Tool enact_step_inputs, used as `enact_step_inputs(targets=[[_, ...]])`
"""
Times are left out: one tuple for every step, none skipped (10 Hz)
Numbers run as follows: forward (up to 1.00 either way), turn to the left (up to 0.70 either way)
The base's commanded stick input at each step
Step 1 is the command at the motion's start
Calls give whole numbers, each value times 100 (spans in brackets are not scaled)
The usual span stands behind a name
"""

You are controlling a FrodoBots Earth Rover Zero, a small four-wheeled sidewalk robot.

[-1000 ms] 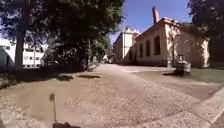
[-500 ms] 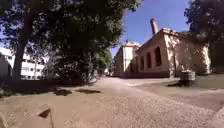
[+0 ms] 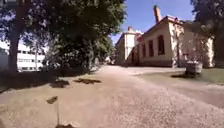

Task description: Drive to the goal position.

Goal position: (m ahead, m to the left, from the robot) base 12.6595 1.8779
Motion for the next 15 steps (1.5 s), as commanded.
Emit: enact_step_inputs(targets=[[60, 0], [60, 0], [60, 0], [60, 0], [60, 0], [60, 0], [60, 0], [60, 0], [60, 0], [60, 0], [60, 0], [60, 0], [60, 0], [60, 0], [60, 0]])
